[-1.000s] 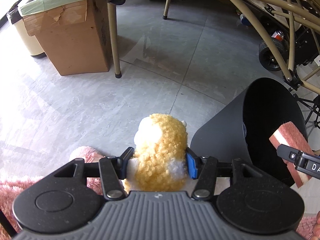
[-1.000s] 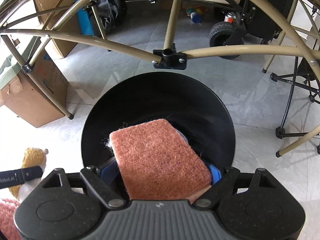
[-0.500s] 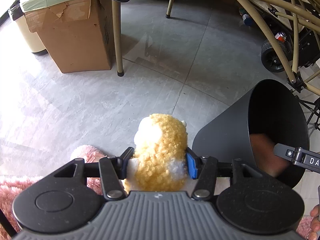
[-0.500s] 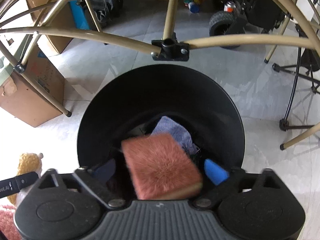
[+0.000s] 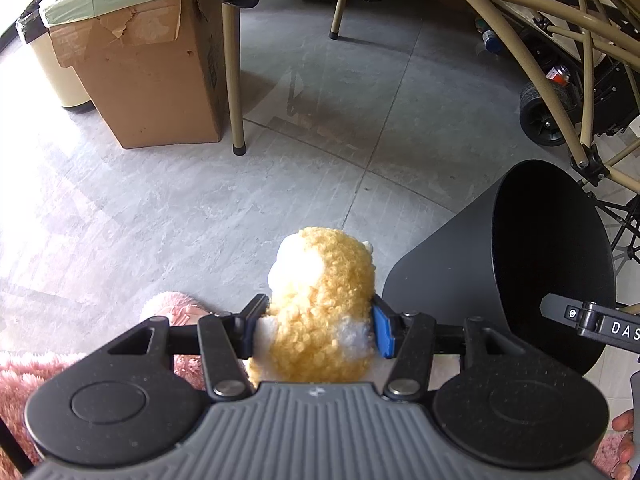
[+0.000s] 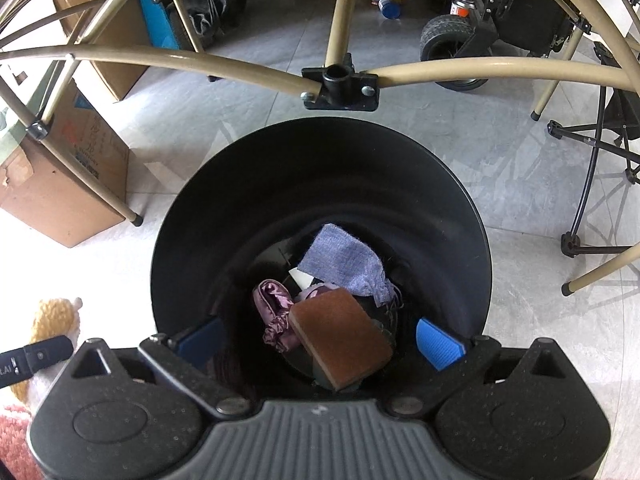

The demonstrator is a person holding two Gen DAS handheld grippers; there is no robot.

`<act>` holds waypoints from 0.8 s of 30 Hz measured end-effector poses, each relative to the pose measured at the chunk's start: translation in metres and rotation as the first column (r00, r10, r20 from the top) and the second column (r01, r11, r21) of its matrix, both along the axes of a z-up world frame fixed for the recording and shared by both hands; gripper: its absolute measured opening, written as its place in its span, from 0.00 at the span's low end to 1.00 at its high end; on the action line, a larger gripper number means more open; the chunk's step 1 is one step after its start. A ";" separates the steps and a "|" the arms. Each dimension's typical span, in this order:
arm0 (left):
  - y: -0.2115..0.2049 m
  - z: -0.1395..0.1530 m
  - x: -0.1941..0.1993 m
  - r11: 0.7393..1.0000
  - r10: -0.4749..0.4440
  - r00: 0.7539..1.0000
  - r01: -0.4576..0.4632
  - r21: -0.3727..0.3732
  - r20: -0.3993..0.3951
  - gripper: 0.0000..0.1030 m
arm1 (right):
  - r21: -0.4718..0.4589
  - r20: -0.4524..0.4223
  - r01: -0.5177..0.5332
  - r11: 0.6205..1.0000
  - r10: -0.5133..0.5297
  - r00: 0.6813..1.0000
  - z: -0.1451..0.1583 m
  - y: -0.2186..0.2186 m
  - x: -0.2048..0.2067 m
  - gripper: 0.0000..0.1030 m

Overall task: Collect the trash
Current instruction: 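Withdraw the right gripper while moving the left gripper with the plush over the bin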

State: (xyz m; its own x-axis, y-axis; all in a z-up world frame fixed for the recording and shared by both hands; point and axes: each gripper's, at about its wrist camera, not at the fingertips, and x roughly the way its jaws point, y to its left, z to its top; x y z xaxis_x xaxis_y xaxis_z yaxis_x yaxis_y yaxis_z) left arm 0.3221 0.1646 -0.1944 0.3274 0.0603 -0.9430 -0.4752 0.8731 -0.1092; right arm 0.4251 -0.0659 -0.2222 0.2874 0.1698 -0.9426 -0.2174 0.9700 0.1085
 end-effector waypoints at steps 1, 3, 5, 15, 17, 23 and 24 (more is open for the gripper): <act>0.000 0.001 0.000 1.000 -0.001 1.000 0.001 0.000 0.003 0.52 | 0.001 0.000 -0.001 1.000 0.001 1.000 0.000 0.000 -0.001 1.00; -0.001 0.003 -0.001 1.000 -0.004 1.000 0.004 -0.002 0.009 0.52 | 0.002 0.005 -0.004 1.000 0.004 1.000 0.001 -0.002 -0.001 1.00; -0.003 0.006 -0.001 1.000 -0.008 1.000 0.008 -0.003 0.019 0.52 | 0.004 0.011 -0.004 1.000 0.004 1.000 0.003 -0.002 -0.002 1.00; -0.021 0.034 -0.001 0.999 -0.045 0.993 0.046 -0.007 0.105 0.52 | 0.022 0.050 0.002 1.000 -0.003 0.999 0.017 -0.016 -0.007 1.00; -0.025 0.041 -0.002 0.999 -0.052 0.990 0.053 -0.007 0.129 0.52 | 0.028 0.060 0.005 1.000 -0.007 0.998 0.021 -0.020 -0.008 1.00; -0.042 0.058 -0.001 0.996 -0.084 0.981 0.084 0.004 0.176 0.52 | 0.045 0.093 0.029 0.999 -0.033 0.995 0.033 -0.038 -0.014 1.00; -0.045 0.060 0.000 0.996 -0.091 0.979 0.092 0.001 0.181 0.52 | 0.045 0.098 0.034 0.998 -0.038 0.994 0.034 -0.041 -0.015 1.00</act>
State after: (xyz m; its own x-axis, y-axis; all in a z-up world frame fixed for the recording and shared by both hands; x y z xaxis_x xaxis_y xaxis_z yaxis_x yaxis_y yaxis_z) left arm 0.3218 0.1192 -0.1346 0.4961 0.0159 -0.8681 -0.3652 0.9109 -0.1920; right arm 0.4102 -0.1071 -0.1879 0.3854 0.1976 -0.9013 -0.1941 0.9723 0.1302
